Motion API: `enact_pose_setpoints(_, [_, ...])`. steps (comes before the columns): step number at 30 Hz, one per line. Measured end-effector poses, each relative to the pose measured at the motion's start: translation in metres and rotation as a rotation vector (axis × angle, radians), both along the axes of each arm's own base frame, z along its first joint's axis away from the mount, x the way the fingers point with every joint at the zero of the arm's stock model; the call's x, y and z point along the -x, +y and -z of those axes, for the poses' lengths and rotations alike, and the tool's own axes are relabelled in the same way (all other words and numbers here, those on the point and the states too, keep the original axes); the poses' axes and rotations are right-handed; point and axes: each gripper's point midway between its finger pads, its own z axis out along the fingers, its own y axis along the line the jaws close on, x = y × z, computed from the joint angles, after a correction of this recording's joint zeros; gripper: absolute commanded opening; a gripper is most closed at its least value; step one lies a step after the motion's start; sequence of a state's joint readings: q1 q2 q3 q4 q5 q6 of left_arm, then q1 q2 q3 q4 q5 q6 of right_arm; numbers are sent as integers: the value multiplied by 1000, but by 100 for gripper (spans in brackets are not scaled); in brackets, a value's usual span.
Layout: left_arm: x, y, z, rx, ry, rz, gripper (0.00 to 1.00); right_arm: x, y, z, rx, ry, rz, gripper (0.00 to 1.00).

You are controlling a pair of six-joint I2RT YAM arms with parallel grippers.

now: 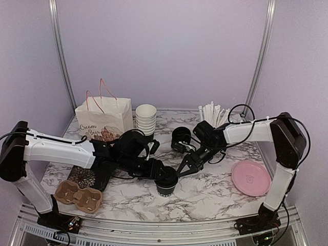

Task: Pack the takeout coffee

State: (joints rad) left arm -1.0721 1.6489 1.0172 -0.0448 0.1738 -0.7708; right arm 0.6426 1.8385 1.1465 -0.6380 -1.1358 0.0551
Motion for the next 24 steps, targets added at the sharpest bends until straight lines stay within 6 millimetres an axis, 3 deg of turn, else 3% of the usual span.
enact_pose_setpoints(10, [0, 2, 2, 28, -6, -12, 60, -2, 2, 5, 7, -45, -7, 9])
enact_pose_setpoints(18, [2, 9, 3, 22, 3, -30, 60, -12, 16, 7, 88, -132, -39, 9])
enact_pose_setpoints(24, [2, 10, -1, 31, -6, -37, 67, -15, 16, -2, 101, -255, -60, 22])
